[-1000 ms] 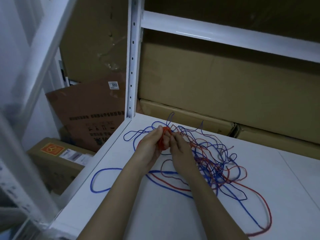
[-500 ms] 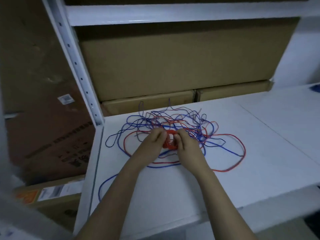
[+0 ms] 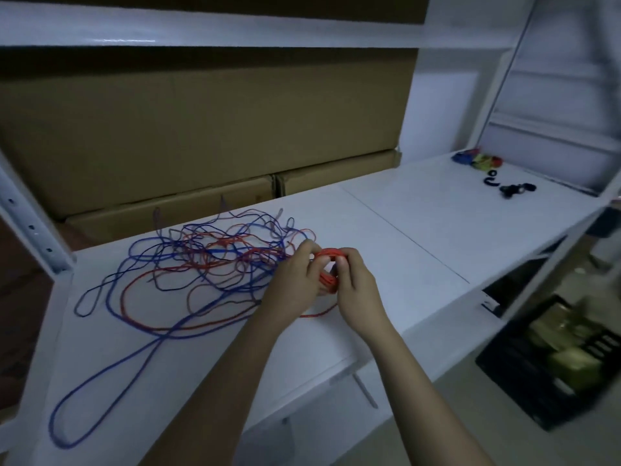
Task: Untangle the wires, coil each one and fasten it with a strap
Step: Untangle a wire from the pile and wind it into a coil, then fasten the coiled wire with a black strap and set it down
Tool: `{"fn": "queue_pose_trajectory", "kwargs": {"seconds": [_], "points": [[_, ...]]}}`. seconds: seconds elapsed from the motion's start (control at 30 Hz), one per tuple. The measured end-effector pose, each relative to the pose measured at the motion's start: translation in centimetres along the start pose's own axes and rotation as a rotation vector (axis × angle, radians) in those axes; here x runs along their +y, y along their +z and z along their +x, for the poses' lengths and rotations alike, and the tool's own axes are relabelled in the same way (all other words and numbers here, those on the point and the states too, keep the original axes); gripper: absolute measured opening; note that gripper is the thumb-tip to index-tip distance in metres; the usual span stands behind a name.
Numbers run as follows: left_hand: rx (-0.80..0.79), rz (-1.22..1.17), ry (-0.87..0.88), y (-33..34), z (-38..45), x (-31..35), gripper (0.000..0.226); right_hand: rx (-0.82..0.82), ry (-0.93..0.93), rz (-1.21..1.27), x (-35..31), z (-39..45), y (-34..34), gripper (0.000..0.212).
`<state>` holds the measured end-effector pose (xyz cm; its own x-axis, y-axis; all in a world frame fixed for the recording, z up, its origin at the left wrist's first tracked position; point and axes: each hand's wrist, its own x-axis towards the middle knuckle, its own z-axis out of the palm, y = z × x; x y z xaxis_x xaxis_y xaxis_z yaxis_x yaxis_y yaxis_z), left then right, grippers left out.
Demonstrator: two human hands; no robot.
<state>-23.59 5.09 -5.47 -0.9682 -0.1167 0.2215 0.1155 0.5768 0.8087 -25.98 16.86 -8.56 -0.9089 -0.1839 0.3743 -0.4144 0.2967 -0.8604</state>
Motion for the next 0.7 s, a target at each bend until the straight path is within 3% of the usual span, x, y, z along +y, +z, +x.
{"fn": "queue_pose_trajectory", "kwargs": {"seconds": [0.27,0.47,0.7], "points": [[-0.116,-0.532,-0.093,8.8,2.2,4.0,0.005,0.162,0.126,0.061,4.2,1.0,-7.7,0.03],[-0.173,-0.486,-0.079,14.8,6.3,6.1,0.011,0.284,0.115,-0.108,8.0,3.8,-12.8,0.026],[-0.29,-0.417,-0.044,20.5,14.9,8.5,0.008,0.213,0.064,-0.216,12.7,11.2,-21.1,0.022]]}}
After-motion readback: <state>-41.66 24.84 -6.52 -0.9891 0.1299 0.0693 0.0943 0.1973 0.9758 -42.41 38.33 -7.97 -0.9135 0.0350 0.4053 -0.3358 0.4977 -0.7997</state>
